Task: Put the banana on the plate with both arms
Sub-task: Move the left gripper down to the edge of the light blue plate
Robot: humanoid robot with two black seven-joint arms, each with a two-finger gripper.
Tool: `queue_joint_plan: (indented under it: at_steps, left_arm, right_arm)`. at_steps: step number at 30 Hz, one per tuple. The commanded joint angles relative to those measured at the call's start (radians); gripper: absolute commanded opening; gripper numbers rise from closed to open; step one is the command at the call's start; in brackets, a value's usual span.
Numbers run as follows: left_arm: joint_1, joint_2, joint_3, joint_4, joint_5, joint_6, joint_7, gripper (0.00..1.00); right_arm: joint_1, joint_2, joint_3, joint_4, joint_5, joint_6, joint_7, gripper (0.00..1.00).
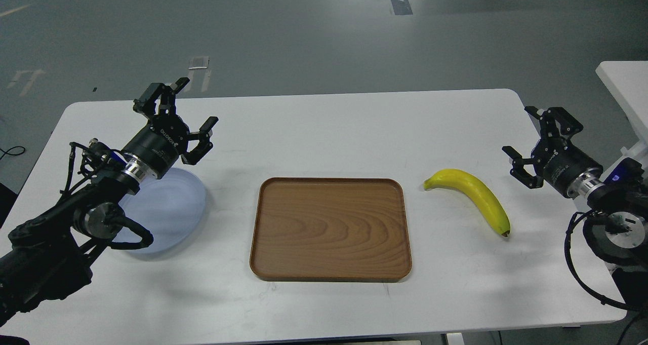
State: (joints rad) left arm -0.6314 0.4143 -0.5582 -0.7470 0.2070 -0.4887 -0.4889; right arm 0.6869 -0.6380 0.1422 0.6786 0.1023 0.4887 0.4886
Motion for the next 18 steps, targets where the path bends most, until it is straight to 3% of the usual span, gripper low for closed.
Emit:
queue_joint_plan:
  at_steps: [1,13,18]
  left_arm:
    - [0.001,0.0,0.0,-0.002,0.0,0.0,0.0,1.0]
    - [-0.022,0.017,-0.006,0.05,0.0,0.0,0.0,1.0]
    - [-0.024,0.089,0.004,0.032,0.054,0.0,0.0,1.0]
  right_arm:
    - [0.0,0.0,-0.007,0.002,-0.003,0.0,0.0,1.0]
    - [0.013,0.035,-0.01,-0.01,-0.009,0.0,0.0,1.0]
    - [0.013,0.037,-0.01,-0.01,-0.01,0.0,0.0,1.0]
